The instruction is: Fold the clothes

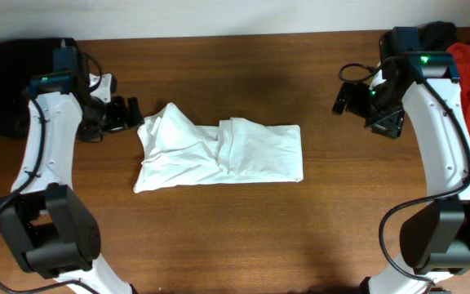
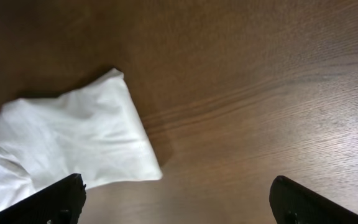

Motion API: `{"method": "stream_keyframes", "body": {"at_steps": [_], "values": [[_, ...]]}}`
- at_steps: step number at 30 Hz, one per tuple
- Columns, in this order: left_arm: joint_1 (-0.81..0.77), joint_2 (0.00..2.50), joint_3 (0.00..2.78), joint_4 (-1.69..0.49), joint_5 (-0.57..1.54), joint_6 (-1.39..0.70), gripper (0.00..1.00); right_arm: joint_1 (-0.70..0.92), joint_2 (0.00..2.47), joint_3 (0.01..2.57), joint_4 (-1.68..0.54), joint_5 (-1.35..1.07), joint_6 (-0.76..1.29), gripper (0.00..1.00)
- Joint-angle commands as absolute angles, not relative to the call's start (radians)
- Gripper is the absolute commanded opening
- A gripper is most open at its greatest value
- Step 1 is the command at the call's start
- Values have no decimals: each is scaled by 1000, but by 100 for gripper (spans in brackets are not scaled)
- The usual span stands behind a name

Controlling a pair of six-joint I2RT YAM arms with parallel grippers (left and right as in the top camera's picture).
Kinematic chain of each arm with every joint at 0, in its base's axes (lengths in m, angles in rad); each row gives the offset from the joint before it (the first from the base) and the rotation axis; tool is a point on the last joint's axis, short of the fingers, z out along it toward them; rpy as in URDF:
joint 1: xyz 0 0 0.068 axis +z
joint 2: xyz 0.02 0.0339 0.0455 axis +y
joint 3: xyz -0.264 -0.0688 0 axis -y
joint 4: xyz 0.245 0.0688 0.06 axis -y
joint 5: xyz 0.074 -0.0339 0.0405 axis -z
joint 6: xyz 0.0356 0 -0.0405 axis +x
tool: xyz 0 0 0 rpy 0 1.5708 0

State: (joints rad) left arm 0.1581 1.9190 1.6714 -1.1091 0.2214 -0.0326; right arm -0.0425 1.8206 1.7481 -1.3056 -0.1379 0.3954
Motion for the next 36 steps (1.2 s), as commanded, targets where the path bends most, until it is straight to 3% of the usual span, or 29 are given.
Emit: {"method": "stream_keyframes", "body": {"at_steps": [1,10,29,31,33,34,35,36], "values": [[243,2014,1668,-1113,372,23,99,-45,1830,1697,-1302,-118,344,99],[290,2167,1668,-1118,536,130,99,-46,1839,1449,-1105,-149,333,99],[146,2343,1663,-1134,567,204,98,-46,1839,1436,-1121,-150,318,99],[146,2343,1663,-1134,485,165,70,-46,1839,1436,-1122,-149,318,99],[150,2343,1664,-1147,342,49,22,-46,1839,1436,-1124,-149,318,99],[155,2343,1671,-1158,271,-9,8,-46,1839,1436,-1125,-149,318,99],[170,2343,1699,-1197,177,-84,1,-46,1839,1436,-1125,-150,318,99],[184,2343,1742,-1246,150,-98,1,-45,1839,1436,-1126,-150,318,99]]}}
